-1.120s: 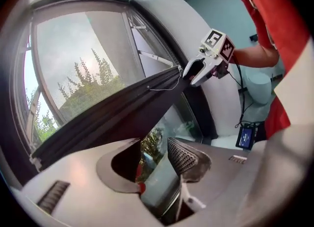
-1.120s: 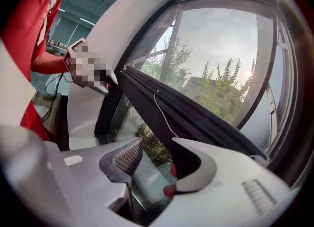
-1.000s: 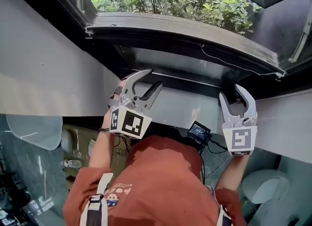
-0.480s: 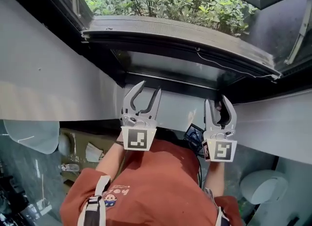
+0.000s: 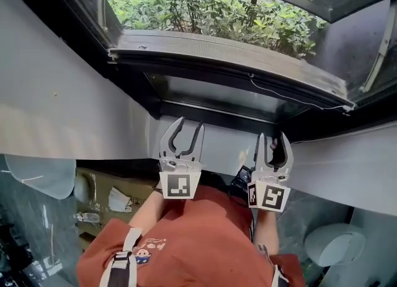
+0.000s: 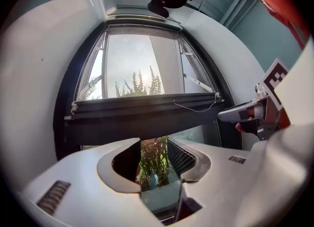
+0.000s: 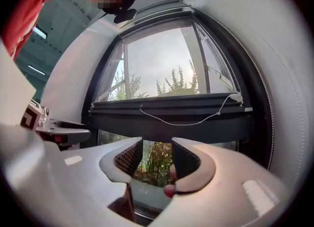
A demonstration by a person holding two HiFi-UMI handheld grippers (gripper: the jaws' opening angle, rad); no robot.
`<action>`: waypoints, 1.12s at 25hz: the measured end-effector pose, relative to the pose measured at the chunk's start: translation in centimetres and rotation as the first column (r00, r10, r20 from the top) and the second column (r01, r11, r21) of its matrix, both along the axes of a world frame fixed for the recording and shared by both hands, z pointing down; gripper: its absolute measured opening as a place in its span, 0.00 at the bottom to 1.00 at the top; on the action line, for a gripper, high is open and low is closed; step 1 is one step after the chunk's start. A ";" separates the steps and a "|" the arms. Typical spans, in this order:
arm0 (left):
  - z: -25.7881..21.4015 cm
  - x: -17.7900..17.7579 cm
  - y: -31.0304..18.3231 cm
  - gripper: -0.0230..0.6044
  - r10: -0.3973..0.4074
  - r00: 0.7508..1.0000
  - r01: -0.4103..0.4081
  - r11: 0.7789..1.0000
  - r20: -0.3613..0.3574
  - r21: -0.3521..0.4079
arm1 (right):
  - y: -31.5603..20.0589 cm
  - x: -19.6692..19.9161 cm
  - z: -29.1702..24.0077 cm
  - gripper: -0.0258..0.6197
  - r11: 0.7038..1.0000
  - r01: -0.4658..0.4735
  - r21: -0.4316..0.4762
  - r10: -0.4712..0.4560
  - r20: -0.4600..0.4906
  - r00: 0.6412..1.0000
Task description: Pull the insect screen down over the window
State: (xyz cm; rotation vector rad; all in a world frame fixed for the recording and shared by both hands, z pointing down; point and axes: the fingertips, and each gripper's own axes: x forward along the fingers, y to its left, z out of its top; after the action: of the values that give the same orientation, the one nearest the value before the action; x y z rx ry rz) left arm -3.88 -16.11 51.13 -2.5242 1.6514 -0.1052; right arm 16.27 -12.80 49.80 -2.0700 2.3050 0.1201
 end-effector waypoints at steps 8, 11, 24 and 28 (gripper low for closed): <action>0.1 0.6 -0.1 0.27 0.047 0.998 -0.047 0.999 0.031 -0.004 | -0.2 0.5 0.0 0.22 1.000 -0.030 0.004 0.030 -0.024 0.999; -0.1 0.8 -0.1 0.22 0.069 0.997 -0.069 0.998 0.045 0.008 | -0.1 0.8 -0.2 0.18 0.999 -0.039 0.017 0.039 -0.025 0.999; -0.8 -0.6 -0.9 0.05 0.034 0.998 -0.035 0.999 0.053 0.031 | -0.2 2.5 -0.7 0.05 0.993 -0.105 0.048 0.107 -0.059 0.992; -0.8 -0.7 -0.9 0.05 0.026 0.999 -0.028 0.999 0.040 0.029 | -0.3 2.3 -0.8 0.05 0.994 -0.095 0.051 0.098 -0.078 0.992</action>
State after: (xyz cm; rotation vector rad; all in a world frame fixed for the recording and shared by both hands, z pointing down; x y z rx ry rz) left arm -4.62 -16.99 50.33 -2.5051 1.5920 -0.1261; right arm 18.62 -13.08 49.04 -2.1925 2.2219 0.2626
